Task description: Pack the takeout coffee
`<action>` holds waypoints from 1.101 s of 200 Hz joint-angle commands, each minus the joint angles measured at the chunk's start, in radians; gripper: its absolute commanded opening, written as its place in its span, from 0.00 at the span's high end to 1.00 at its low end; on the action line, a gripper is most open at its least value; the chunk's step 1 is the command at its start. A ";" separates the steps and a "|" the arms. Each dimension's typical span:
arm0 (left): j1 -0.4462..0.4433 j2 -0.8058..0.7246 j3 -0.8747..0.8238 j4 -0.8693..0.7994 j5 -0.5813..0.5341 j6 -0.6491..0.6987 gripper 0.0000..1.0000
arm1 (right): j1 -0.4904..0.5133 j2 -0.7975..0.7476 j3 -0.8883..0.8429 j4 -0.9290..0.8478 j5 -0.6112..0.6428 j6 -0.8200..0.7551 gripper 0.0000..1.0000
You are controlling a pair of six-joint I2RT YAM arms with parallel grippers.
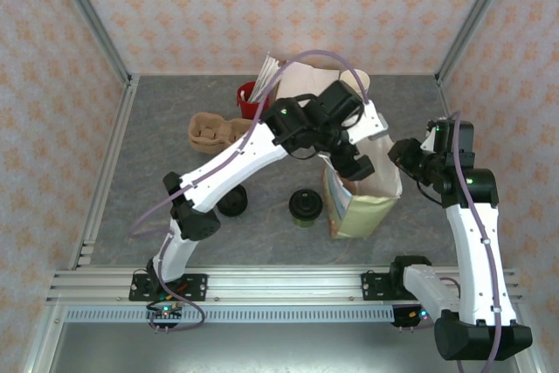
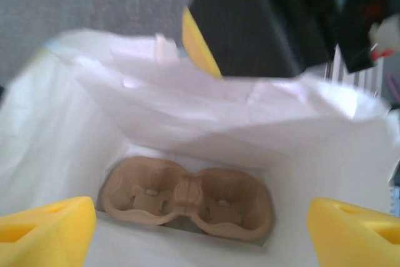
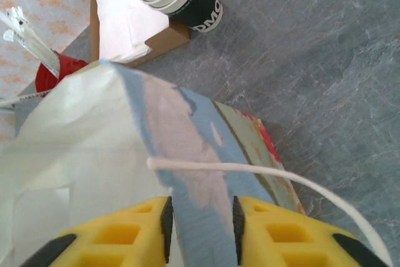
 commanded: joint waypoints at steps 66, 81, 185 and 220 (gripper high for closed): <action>0.026 -0.218 -0.065 0.066 -0.049 -0.210 0.11 | -0.005 0.105 0.147 -0.020 -0.041 -0.170 0.31; 0.031 -0.246 -0.070 0.053 -0.068 -0.223 0.11 | -0.005 0.125 0.158 -0.021 -0.076 -0.178 0.29; 0.123 -0.610 -0.459 0.120 -0.139 -0.271 0.06 | 0.081 0.276 0.147 -0.015 -0.071 -0.219 0.45; 0.138 -0.677 -0.538 0.123 -0.143 -0.267 0.05 | 0.091 0.256 0.150 0.005 -0.035 -0.223 0.91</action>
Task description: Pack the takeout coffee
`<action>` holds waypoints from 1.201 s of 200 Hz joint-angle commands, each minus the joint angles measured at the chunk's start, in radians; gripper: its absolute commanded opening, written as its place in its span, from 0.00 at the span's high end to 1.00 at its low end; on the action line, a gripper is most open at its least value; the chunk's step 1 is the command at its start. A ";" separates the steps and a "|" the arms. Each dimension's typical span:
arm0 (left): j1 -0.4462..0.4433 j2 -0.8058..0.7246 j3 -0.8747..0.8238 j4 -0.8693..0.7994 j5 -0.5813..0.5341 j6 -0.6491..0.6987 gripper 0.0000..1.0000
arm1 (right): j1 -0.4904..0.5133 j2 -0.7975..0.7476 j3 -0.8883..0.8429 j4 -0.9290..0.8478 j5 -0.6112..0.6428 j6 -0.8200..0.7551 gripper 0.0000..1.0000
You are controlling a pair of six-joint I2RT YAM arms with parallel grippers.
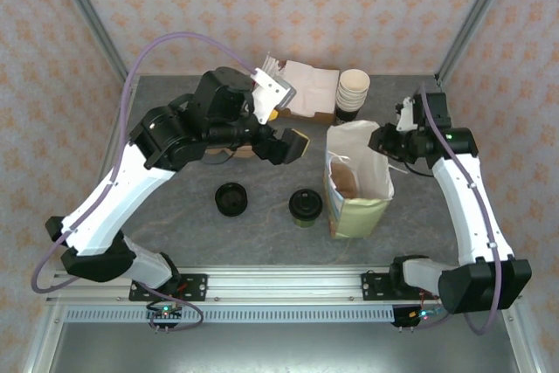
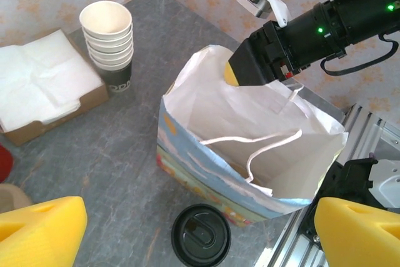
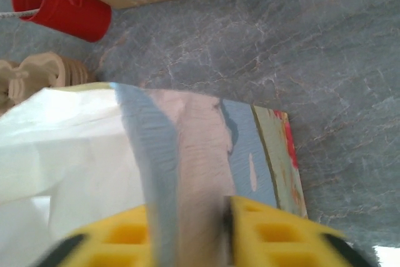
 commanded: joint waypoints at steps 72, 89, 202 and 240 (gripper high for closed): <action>0.009 -0.103 -0.140 0.079 -0.055 -0.007 0.03 | 0.006 -0.357 -0.078 0.180 0.078 -0.018 1.00; 0.009 -0.104 -0.144 0.083 -0.057 -0.002 0.03 | 0.005 -0.423 -0.129 0.241 0.069 -0.029 1.00; 0.009 -0.079 -0.196 0.152 0.048 -0.060 0.05 | 0.006 -0.509 -0.222 0.376 0.040 0.044 1.00; -0.035 -0.005 -0.121 0.135 0.100 -0.107 0.13 | 0.006 -0.532 -0.269 0.365 0.103 0.246 1.00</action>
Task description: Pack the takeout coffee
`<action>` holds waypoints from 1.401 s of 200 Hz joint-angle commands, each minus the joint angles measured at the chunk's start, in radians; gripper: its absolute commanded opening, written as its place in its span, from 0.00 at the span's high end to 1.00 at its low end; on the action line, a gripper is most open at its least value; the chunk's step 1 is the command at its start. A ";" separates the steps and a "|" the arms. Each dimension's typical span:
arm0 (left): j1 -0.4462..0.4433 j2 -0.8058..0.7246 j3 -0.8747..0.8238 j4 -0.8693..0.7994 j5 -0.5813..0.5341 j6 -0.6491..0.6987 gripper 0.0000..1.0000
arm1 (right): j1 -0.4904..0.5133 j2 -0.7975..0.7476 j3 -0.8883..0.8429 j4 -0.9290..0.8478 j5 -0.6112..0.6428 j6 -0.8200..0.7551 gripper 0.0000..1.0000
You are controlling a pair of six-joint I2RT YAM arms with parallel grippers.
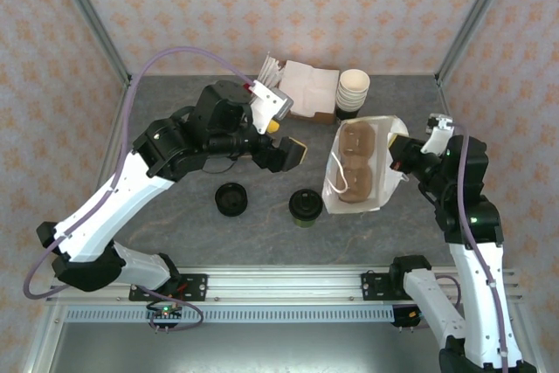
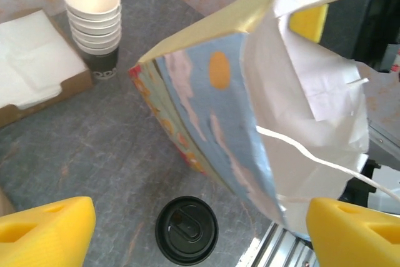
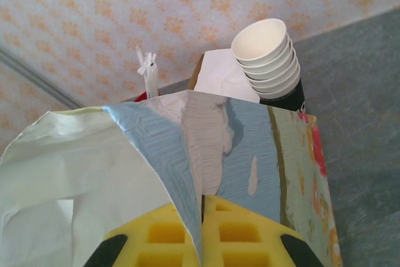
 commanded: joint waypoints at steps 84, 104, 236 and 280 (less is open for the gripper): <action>-0.313 0.355 0.375 -0.025 -0.060 -0.334 0.31 | 0.014 -0.049 -0.125 -0.009 0.132 0.441 1.00; -0.339 0.422 0.413 -0.032 -0.051 -0.387 0.38 | 0.014 -0.050 -0.132 -0.017 0.126 0.478 1.00; -0.256 0.697 0.500 -0.195 -0.269 -0.439 0.61 | 0.015 -0.107 -0.192 -0.097 0.093 0.481 1.00; -0.221 0.773 0.557 -0.233 -0.284 -0.359 0.56 | 0.015 -0.100 -0.207 -0.134 0.073 0.458 1.00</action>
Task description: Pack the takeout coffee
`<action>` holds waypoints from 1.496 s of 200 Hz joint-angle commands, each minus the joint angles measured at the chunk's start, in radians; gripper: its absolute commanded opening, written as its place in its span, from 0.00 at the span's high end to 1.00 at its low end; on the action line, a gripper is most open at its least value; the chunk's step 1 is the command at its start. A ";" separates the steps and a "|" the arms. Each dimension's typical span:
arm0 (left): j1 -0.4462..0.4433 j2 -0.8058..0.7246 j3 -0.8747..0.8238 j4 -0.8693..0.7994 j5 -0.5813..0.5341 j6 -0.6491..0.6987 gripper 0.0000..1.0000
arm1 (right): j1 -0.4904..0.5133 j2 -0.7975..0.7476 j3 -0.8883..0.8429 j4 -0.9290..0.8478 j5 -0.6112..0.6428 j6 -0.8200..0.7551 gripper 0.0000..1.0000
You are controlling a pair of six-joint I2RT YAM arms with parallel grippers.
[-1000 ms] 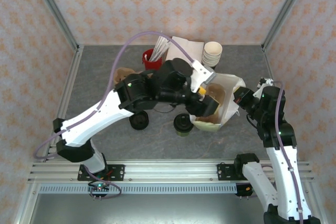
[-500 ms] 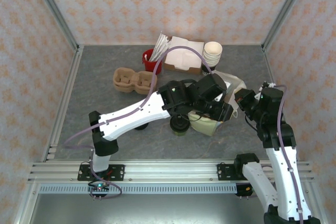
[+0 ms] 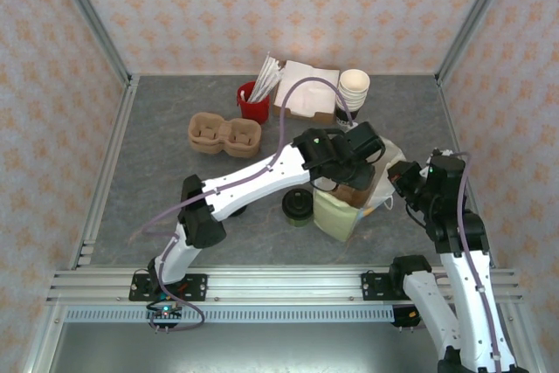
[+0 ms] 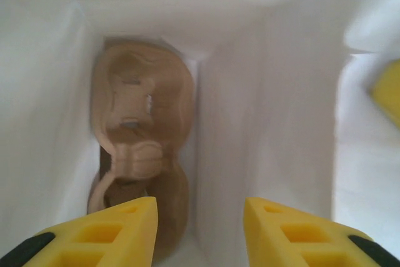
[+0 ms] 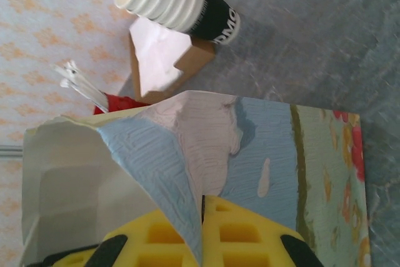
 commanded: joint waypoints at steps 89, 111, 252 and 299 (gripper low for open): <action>0.033 0.041 0.072 -0.059 -0.007 0.225 0.46 | 0.006 0.066 0.119 -0.174 -0.016 0.012 0.53; 0.032 0.062 0.119 -0.077 0.009 0.260 0.46 | 0.006 0.152 0.213 -0.218 -0.040 -0.011 0.46; 0.037 -0.004 -0.122 0.059 0.084 0.274 0.47 | 0.004 0.500 0.443 -0.429 -0.051 -0.283 0.42; 0.038 -0.007 -0.105 0.074 0.058 0.276 0.48 | 0.004 0.494 0.451 -0.377 -0.091 -0.308 0.82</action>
